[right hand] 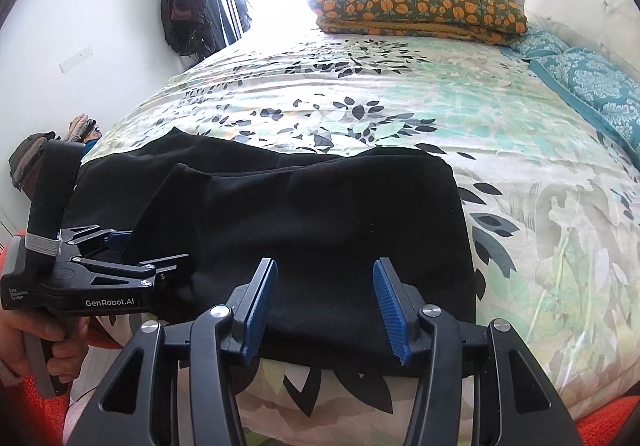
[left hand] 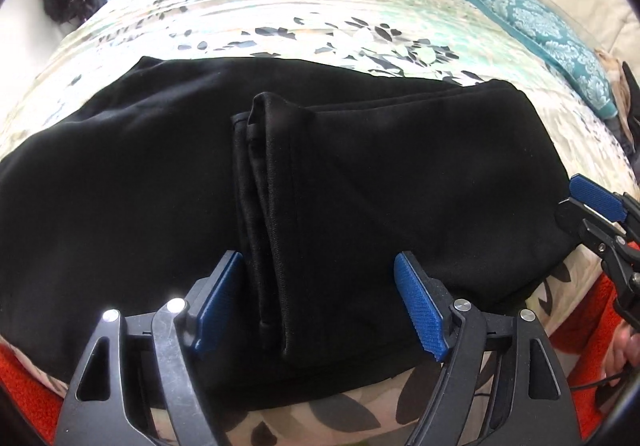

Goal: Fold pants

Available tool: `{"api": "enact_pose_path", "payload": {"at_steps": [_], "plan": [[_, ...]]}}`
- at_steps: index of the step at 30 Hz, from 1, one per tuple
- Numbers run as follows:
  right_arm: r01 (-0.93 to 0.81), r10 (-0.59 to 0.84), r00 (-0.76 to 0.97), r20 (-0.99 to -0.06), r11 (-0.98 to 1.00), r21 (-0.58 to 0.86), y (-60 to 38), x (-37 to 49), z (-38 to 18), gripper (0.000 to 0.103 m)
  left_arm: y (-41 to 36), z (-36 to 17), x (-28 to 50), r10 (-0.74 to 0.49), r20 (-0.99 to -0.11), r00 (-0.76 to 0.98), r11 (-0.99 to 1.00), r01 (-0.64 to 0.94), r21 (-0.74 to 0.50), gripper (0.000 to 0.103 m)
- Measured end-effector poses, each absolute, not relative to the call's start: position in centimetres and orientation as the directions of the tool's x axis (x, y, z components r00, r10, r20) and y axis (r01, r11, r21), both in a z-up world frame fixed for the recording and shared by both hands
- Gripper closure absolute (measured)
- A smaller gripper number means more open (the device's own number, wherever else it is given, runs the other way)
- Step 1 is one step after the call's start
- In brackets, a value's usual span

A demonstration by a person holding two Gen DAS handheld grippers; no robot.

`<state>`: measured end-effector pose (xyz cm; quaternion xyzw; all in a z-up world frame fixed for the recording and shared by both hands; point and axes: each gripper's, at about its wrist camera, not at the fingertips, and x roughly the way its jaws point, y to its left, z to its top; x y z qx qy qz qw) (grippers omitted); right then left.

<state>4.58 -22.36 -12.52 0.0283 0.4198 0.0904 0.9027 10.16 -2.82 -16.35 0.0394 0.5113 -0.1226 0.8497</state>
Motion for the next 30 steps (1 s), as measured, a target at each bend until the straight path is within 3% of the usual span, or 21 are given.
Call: {"api": "enact_pose_path", "payload": {"at_steps": [3, 7, 13, 18, 21, 25, 30], "plan": [[-0.142, 0.195, 0.579, -0.791, 0.980, 0.137, -21.9, 4.9, -13.7, 0.045, -2.5, -16.1, 10.0, -0.182, -0.877, 0.445, 0.965, 0.253, -0.072, 0.023], [-0.160, 0.205, 0.608, -0.767, 0.978, 0.134, -21.6, 4.6, -13.0, 0.045, -1.0, -14.8, 9.5, -0.213, -0.865, 0.454, 0.968, 0.219, -0.123, 0.023], [-0.177, 0.211, 0.644, -0.735, 0.976, 0.126, -21.2, 4.5, -12.1, 0.032, 3.6, -11.1, 10.4, -0.241, -0.823, 0.515, 0.970, 0.109, -0.216, 0.023], [-0.168, 0.212, 0.660, -0.721, 0.977, 0.134, -21.6, 4.8, -11.6, 0.028, 14.3, -6.9, 12.2, -0.243, -0.760, 0.603, 0.921, -0.101, -0.375, 0.023], [-0.158, 0.209, 0.661, -0.721, 0.978, 0.139, -21.8, 5.0, -11.6, 0.028, 23.6, -5.3, 12.2, -0.165, -0.730, 0.664, 0.861, -0.264, -0.434, 0.023], [-0.154, 0.217, 0.642, -0.735, 0.976, 0.154, -21.5, 5.3, -12.1, 0.027, 33.7, -7.4, 11.8, -0.067, -0.795, 0.603, 0.777, -0.468, -0.421, 0.020], [-0.191, 0.228, 0.621, -0.750, 0.972, 0.138, -20.1, 5.4, -12.4, 0.027, 35.5, -12.8, 12.9, -0.077, -0.888, 0.453, 0.868, -0.409, -0.284, 0.020]]}}
